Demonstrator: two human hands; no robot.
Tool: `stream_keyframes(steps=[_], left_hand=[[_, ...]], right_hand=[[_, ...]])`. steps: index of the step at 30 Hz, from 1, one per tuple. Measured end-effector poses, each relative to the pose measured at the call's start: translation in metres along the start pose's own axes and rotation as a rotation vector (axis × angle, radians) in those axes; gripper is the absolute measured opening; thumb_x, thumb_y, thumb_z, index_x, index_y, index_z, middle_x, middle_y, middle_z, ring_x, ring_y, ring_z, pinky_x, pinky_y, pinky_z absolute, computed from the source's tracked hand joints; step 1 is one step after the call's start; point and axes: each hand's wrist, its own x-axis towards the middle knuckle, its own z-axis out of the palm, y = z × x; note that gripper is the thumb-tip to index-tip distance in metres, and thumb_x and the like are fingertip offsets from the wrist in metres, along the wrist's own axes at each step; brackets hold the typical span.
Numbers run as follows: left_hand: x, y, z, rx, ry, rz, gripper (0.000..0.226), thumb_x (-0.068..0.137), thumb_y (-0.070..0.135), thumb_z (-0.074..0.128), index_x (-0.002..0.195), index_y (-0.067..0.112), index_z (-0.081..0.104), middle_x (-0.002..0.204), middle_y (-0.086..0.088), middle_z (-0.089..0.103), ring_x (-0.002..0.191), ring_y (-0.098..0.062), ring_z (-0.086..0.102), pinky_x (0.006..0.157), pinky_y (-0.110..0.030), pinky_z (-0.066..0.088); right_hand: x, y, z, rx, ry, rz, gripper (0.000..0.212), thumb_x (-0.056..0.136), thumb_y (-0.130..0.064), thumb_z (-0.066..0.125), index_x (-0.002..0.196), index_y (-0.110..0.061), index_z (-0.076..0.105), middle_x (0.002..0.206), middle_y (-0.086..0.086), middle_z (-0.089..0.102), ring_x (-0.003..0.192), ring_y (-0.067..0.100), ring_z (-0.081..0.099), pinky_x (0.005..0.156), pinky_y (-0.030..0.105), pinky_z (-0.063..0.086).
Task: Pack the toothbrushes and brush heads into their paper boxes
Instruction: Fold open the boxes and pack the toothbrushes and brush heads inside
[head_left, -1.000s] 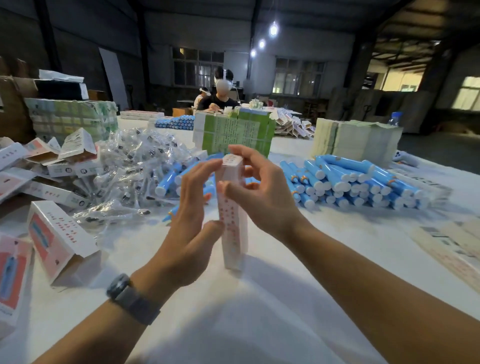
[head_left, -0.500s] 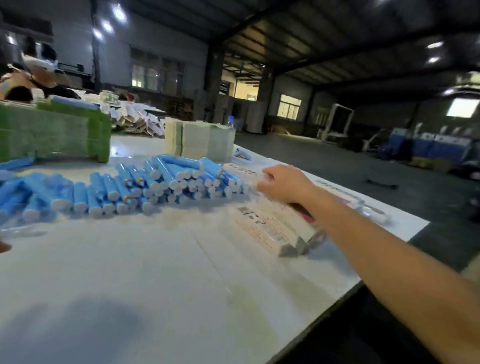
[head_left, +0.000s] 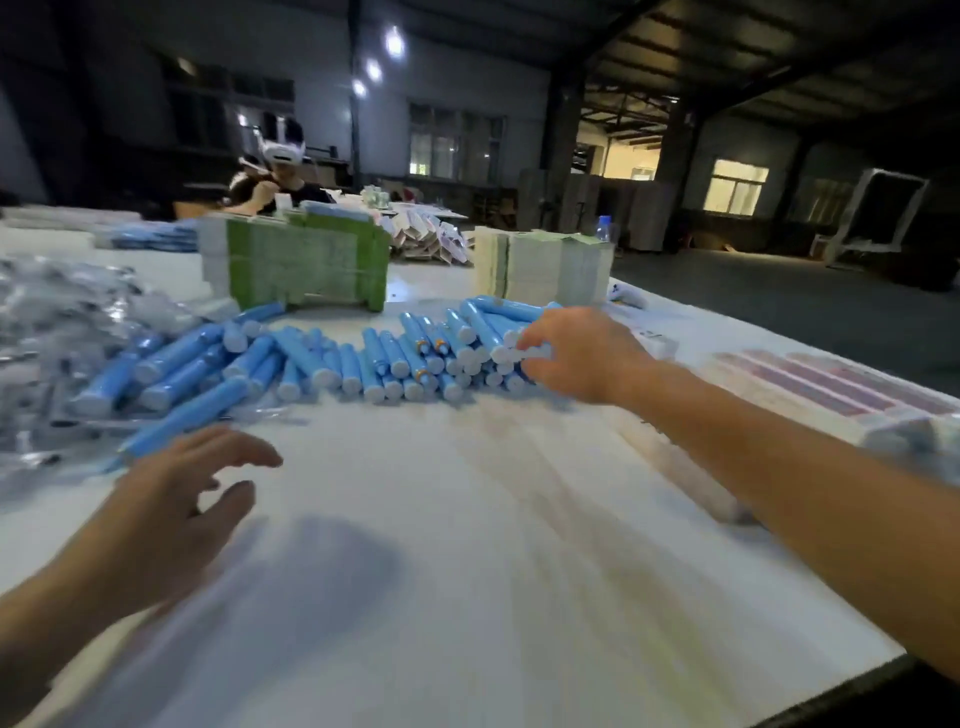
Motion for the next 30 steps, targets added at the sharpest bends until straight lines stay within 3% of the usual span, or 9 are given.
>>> stream_keyframes(steps=[3,7,10,13,16,19,21,26,30], left_hand=[[-0.001,0.019,-0.016,-0.006,0.001,-0.079,0.032,0.084,-0.006,0.067,0.097,0.022,0.072,0.098,0.012,0.066,0.093,-0.015,0.063,0.079,-0.038,0.055],[0.000,0.015,-0.026,0.113,0.005,-0.250,0.021,0.082,0.012,0.053,0.087,0.009,0.074,0.085,-0.006,0.070,0.076,-0.026,0.064,0.073,-0.040,0.052],[-0.004,0.003,-0.039,0.068,0.122,-0.342,0.023,0.084,0.009,0.051,0.102,0.009,0.064,0.102,-0.015,0.059,0.094,-0.024,0.058,0.083,-0.034,0.045],[-0.003,0.002,-0.057,0.344,0.002,-0.418,0.048,0.094,0.031,0.046,0.141,0.020,0.052,0.139,-0.011,0.056,0.129,-0.028,0.052,0.102,-0.037,0.042],[-0.004,-0.019,-0.094,0.559,0.306,-0.636,0.033,0.087,0.036,0.059,0.119,0.028,0.063,0.122,-0.008,0.061,0.117,-0.038,0.053,0.090,-0.048,0.045],[-0.017,-0.044,-0.115,0.549,0.098,-1.057,0.044,0.087,0.030,0.060,0.129,0.027,0.046,0.139,-0.011,0.034,0.130,-0.044,0.031,0.106,-0.058,0.032],[-0.025,-0.049,-0.112,0.493,-0.038,-1.156,0.051,0.085,0.012,0.051,0.133,0.029,0.042,0.144,-0.013,0.024,0.134,-0.049,0.024,0.109,-0.063,0.025],[-0.023,-0.048,-0.113,0.438,0.038,-1.077,0.060,0.084,-0.010,0.037,0.130,0.029,0.045,0.148,-0.009,0.017,0.132,-0.048,0.025,0.091,-0.053,0.038],[-0.008,-0.032,-0.117,0.275,0.388,-0.870,0.068,0.080,-0.019,0.046,0.127,0.029,0.050,0.154,-0.006,0.015,0.137,-0.040,0.029,0.098,-0.031,0.043]], right_hand=[[0.002,-0.124,0.014,0.392,0.070,-0.244,0.030,0.082,-0.043,0.057,0.104,-0.030,0.073,0.098,-0.010,0.070,0.091,0.017,0.064,0.083,0.037,0.052],[0.019,-0.270,0.016,0.796,0.200,-0.386,0.017,0.084,-0.030,0.064,0.095,-0.025,0.075,0.085,-0.007,0.072,0.081,0.017,0.067,0.079,0.035,0.053],[0.022,-0.328,0.020,1.006,0.257,-0.387,0.016,0.084,-0.026,0.063,0.094,-0.022,0.075,0.083,-0.005,0.072,0.078,0.016,0.065,0.078,0.036,0.054],[0.023,-0.336,0.033,1.052,0.281,-0.382,0.025,0.076,-0.032,0.055,0.090,-0.024,0.075,0.077,-0.009,0.069,0.072,0.008,0.061,0.073,0.029,0.051],[0.028,-0.323,0.038,1.156,0.292,-0.294,0.023,0.073,-0.030,0.052,0.082,-0.028,0.073,0.067,-0.011,0.066,0.068,0.003,0.058,0.068,0.024,0.047],[0.029,-0.310,0.038,1.201,0.259,-0.289,0.016,0.075,-0.027,0.053,0.076,-0.034,0.068,0.063,-0.011,0.065,0.062,0.000,0.058,0.061,0.016,0.043],[0.028,-0.304,0.040,1.195,0.243,-0.295,0.017,0.080,-0.020,0.058,0.077,-0.033,0.068,0.061,-0.011,0.064,0.059,0.001,0.056,0.056,0.011,0.040],[0.028,-0.291,0.044,1.183,0.198,-0.328,0.023,0.081,-0.008,0.064,0.082,-0.030,0.069,0.067,-0.007,0.066,0.060,0.004,0.054,0.057,0.009,0.041],[0.034,-0.282,0.048,1.152,0.189,-0.324,0.022,0.083,-0.012,0.066,0.090,-0.032,0.068,0.070,-0.017,0.061,0.064,0.000,0.056,0.061,0.010,0.041]])
